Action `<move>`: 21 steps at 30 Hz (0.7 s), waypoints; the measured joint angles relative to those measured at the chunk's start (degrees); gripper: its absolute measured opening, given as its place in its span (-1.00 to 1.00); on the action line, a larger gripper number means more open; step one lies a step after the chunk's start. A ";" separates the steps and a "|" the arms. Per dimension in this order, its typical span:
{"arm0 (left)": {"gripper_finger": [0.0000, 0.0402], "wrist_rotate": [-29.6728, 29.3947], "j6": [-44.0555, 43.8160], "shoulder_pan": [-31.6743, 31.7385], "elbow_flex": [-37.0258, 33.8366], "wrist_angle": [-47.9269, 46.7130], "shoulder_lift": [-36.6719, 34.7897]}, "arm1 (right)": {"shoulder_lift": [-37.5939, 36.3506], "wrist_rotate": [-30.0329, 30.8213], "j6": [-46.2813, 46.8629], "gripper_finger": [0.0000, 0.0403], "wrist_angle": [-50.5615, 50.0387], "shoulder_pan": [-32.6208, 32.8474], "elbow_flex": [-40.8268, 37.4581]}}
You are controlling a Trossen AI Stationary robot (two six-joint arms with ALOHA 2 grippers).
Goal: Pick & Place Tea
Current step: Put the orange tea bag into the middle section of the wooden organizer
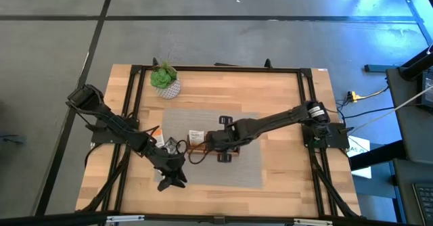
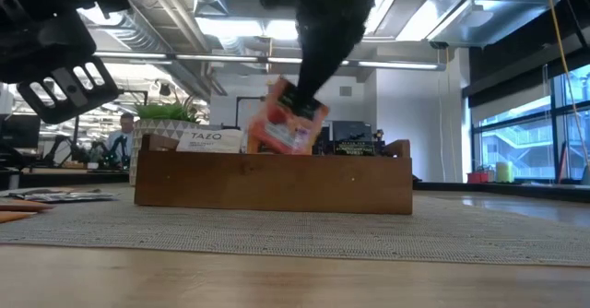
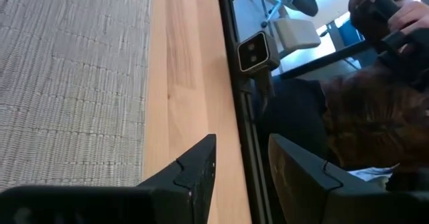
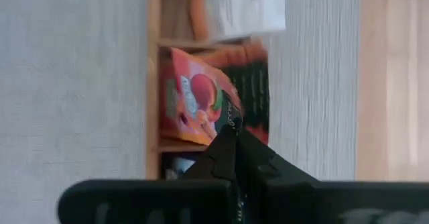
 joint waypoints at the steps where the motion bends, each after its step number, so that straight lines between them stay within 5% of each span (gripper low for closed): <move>1: -0.33 0.00 -0.02 0.00 0.00 0.09 0.00 | 0.34 0.35 -0.11 -0.98 -0.65 0.14 -0.03; 21: -0.33 -0.63 0.14 0.00 0.04 0.03 0.00 | 2.20 0.15 -6.35 -0.82 0.48 0.17 -0.02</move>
